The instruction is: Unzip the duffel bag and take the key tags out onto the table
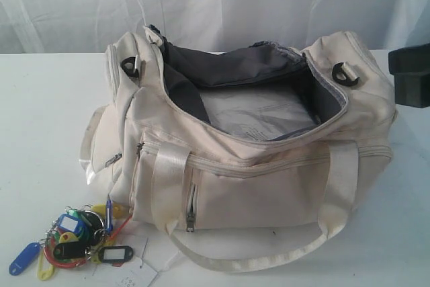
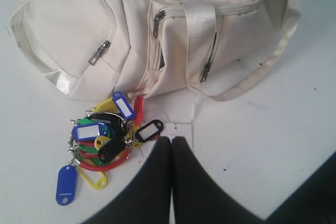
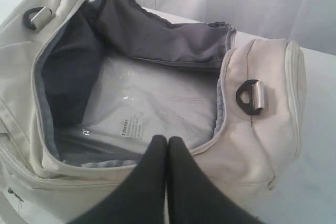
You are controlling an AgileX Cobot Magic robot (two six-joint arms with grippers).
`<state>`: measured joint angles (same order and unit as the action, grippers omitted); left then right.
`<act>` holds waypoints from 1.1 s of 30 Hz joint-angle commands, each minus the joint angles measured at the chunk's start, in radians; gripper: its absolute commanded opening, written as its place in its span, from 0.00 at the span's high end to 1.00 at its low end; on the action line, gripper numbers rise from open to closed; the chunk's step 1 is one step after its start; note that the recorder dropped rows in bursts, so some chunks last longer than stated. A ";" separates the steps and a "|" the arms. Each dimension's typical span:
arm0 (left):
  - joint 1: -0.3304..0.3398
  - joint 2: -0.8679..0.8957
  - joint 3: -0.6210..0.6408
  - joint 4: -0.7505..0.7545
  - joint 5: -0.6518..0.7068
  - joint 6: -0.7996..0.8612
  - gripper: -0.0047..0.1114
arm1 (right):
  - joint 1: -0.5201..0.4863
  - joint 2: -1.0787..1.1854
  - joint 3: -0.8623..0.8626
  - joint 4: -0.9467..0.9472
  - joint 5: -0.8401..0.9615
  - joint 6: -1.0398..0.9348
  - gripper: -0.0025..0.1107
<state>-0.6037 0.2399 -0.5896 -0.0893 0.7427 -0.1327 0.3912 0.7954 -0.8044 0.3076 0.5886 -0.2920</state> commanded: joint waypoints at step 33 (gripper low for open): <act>0.538 -0.231 0.187 -0.006 -0.116 0.003 0.96 | -0.003 -0.007 0.005 -0.010 0.001 0.022 0.98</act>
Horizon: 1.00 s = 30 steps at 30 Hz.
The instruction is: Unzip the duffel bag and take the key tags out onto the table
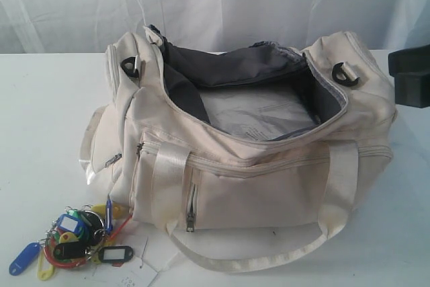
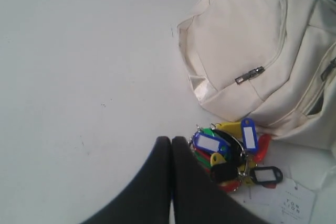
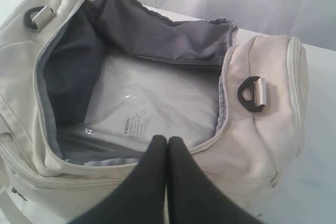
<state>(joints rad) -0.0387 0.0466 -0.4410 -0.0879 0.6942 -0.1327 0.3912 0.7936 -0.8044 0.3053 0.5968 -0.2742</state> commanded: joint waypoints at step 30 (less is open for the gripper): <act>-0.062 -0.047 0.434 -0.019 -0.283 0.002 0.96 | -0.003 -0.005 0.005 -0.008 -0.009 0.003 0.98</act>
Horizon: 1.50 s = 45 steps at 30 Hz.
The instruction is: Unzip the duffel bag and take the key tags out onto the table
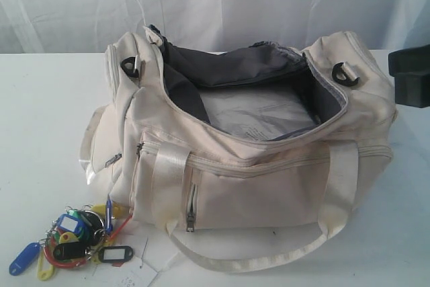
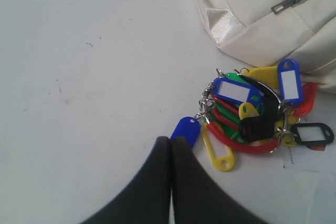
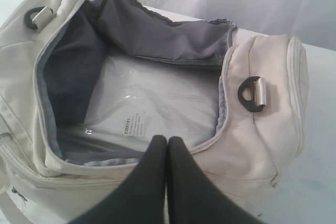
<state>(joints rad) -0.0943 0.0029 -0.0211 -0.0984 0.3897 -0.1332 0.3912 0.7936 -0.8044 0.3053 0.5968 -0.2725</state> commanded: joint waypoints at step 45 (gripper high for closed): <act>-0.009 -0.003 0.021 0.003 -0.159 0.209 0.96 | -0.003 -0.005 0.005 -0.008 -0.011 0.001 0.98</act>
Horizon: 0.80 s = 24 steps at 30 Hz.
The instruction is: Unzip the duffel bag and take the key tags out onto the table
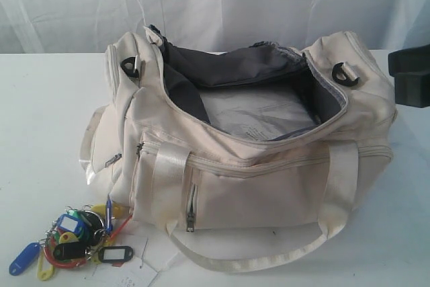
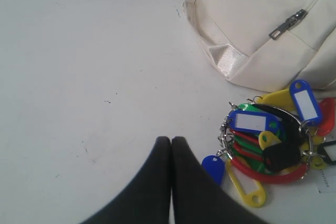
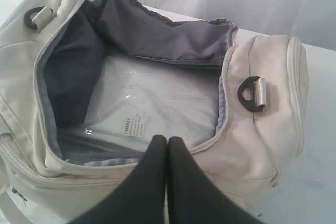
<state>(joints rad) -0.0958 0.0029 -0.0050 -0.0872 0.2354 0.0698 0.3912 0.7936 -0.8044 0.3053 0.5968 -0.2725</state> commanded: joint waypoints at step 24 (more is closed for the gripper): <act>-0.008 -0.003 0.005 -0.008 -0.004 0.006 0.96 | -0.193 -0.745 0.123 -0.076 -0.096 0.001 0.98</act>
<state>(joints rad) -0.0958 0.0029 -0.0050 -0.0872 0.2354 0.0698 0.2037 0.0505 -0.7448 0.2866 0.5303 -0.2725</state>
